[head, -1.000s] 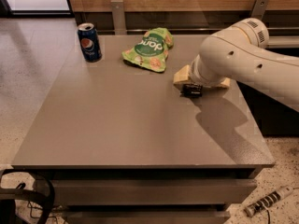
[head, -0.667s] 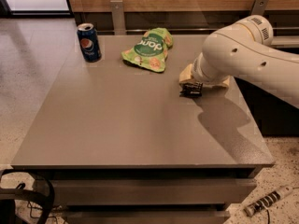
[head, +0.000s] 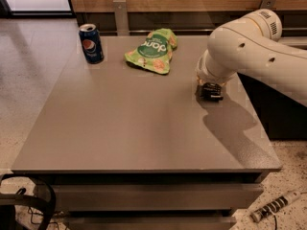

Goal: Pick rxbar chocolate

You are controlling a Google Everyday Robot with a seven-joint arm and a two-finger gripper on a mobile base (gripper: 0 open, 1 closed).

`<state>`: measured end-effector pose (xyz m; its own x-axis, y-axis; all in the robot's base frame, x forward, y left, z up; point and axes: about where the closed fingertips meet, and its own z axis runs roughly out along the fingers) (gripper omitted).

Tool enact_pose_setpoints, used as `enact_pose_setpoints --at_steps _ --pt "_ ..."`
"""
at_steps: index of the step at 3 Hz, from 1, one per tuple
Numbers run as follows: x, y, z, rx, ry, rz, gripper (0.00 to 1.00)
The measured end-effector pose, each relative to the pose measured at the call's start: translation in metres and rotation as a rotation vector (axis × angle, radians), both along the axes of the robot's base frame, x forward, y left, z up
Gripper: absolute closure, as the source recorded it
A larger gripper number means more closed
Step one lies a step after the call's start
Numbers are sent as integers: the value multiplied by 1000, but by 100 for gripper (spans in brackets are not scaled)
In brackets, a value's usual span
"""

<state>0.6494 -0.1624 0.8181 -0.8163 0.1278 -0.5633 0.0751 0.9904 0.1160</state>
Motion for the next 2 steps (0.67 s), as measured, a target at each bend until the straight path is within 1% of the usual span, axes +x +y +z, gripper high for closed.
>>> enact_pose_setpoints --at_steps 1,2 --pt "0 0 0 0 0 0 100" --pt "-6 6 20 -10 -58 56 100"
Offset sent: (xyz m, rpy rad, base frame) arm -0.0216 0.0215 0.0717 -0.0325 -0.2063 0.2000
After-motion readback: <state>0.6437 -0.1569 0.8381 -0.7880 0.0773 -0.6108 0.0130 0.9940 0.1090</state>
